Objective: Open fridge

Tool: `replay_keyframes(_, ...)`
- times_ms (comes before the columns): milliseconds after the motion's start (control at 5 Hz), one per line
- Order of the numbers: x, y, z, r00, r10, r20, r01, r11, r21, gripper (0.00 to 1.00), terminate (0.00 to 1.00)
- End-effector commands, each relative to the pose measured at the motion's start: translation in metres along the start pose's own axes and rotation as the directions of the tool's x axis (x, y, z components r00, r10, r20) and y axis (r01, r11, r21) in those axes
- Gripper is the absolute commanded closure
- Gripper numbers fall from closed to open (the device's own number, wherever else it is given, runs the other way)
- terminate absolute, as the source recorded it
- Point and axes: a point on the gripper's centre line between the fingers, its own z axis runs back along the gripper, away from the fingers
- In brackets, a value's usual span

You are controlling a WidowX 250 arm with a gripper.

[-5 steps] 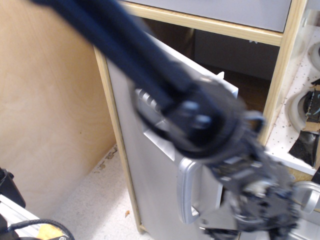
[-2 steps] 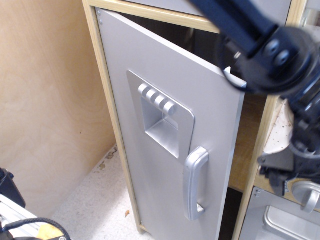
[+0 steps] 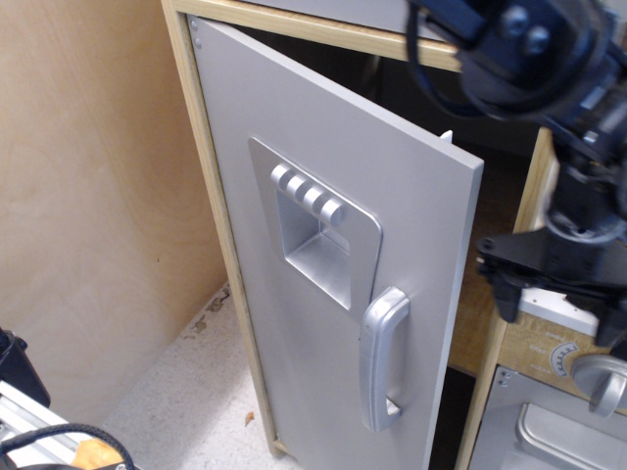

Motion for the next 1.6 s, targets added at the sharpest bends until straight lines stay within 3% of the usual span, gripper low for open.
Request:
replay_keyframes(0, 0.0, 0.011, 0.022, 1.0, 0.006, 0.027, -0.006, 1.0, 0.002, 0.0, 0.0)
replay_keyframes(200, -0.004, 0.025, 0.022, 0.994, 0.096, -0.051, -0.095, 0.995, 0.006, 0.0, 0.0)
replay_keyframes(400, -0.011, 0.041, 0.028, 0.987, 0.154, -0.035, -0.152, 0.987, 0.05, 0.0, 0.0)
replay_keyframes(1000, -0.009, 0.096, 0.06, 0.984, 0.175, -0.029, -0.171, 0.981, 0.091, 0.0, 0.0)
replay_keyframes(1200, -0.007, 0.119, 0.07, 0.986, 0.169, -0.002, -0.167, 0.978, 0.127, 0.0, 0.0)
replay_keyframes(1400, -0.007, 0.143, 0.071, 0.988, 0.154, 0.017, -0.155, 0.981, 0.116, 0.0, 0.0)
